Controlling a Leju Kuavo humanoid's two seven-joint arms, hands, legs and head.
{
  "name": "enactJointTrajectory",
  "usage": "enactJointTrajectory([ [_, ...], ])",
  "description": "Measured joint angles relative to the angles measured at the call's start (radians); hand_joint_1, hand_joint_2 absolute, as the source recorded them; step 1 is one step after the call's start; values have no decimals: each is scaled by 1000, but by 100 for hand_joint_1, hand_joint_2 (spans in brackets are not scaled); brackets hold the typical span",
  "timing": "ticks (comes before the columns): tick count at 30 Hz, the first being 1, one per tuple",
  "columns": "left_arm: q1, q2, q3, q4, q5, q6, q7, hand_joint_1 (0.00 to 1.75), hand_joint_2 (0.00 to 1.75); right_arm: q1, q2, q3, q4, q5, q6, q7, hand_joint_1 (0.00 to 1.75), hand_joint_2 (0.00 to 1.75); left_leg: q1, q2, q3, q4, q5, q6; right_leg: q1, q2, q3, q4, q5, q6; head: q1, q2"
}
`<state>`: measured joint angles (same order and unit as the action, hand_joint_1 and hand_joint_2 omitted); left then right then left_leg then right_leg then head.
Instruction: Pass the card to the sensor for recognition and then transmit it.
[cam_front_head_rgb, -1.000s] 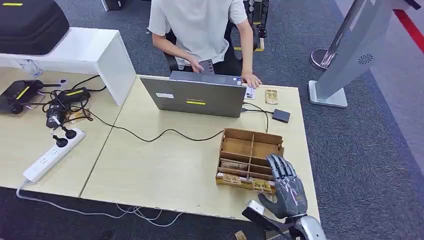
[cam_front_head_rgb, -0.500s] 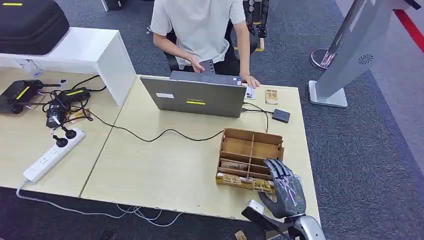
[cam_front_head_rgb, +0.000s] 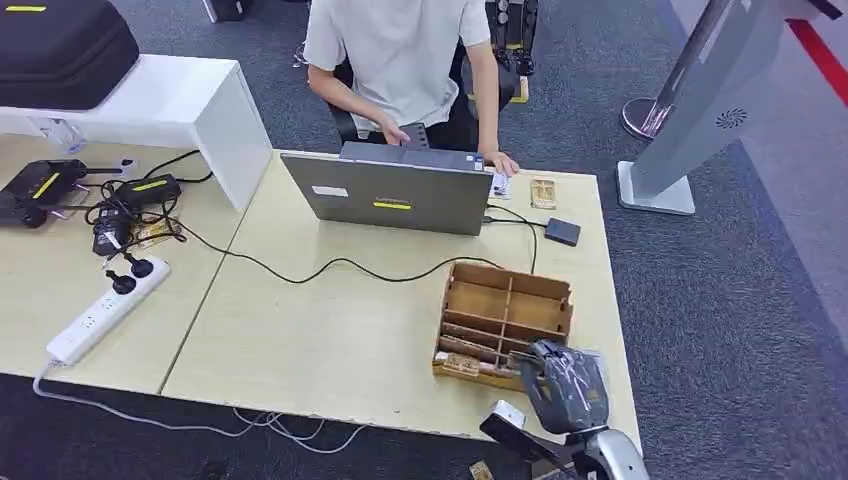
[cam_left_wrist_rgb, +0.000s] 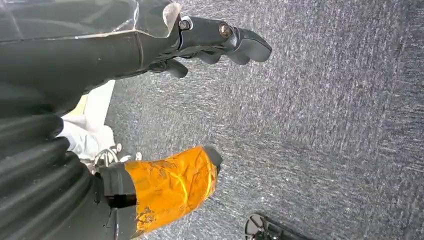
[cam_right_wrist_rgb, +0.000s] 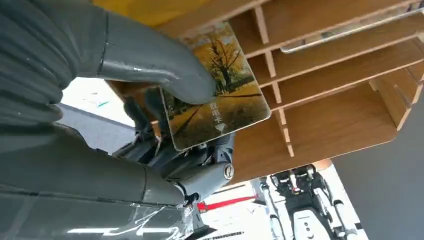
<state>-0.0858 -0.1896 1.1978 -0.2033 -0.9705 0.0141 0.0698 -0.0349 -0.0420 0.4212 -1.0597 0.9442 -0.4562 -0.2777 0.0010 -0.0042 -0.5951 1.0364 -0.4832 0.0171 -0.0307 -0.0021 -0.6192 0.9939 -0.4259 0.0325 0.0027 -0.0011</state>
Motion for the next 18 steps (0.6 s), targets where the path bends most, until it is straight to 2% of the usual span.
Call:
enactJointTrajectory([
  [5,0,0,0,0,0,2,0,0,175,1,1,0,0,-2,0,0,175,175,0,0,0,0,0,0,0,0,0,0,0,0,0,0],
  [11,0,0,0,0,-14,8,-63,0,175,1,3,0,0,-2,-3,0,175,175,0,0,0,0,0,0,0,0,0,0,0,0,0,0],
  [15,0,2,0,0,-12,24,-60,0,175,-1,3,0,0,-3,5,0,175,175,0,0,0,0,0,0,0,0,0,0,0,0,0,0],
  [18,0,5,0,0,-17,20,-48,0,175,-13,3,0,-12,-21,44,-7,175,175,0,0,0,0,0,0,0,1,0,0,0,0,0,0],
])
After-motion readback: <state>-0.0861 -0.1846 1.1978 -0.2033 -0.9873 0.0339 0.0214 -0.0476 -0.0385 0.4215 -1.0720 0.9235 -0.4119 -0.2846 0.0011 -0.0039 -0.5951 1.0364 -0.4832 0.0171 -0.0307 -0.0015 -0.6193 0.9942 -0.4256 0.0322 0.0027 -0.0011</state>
